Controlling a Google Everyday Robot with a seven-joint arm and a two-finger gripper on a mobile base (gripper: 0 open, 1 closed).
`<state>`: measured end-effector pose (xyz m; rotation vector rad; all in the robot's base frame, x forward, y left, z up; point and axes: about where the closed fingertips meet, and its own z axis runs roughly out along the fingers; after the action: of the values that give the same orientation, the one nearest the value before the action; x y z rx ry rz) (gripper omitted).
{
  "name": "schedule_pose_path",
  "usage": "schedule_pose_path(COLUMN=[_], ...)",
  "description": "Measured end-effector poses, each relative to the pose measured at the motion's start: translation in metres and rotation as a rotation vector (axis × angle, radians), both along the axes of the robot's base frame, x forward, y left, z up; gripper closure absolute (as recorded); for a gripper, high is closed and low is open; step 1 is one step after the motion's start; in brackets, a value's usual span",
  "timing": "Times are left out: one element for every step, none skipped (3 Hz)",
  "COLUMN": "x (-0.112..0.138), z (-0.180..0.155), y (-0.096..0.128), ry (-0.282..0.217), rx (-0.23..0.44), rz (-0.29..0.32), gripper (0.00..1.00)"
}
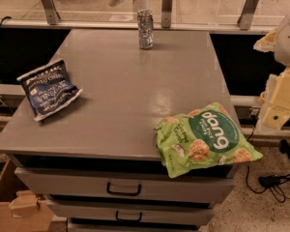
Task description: Move blue chip bag near redbull can
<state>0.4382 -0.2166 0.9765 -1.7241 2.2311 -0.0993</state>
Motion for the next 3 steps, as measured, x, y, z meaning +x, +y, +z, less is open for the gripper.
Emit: schedule_pose_path(x=[0.0, 0.003, 0.027], z=[0.0, 0.002, -0.006], y=[0.0, 0.012, 0.085], ry=[0.0, -0.005, 0.001], rx=[0.0, 0.024, 0.112], rz=[0.0, 0.014, 0.091], gripper=[0.0, 0.0, 0.0])
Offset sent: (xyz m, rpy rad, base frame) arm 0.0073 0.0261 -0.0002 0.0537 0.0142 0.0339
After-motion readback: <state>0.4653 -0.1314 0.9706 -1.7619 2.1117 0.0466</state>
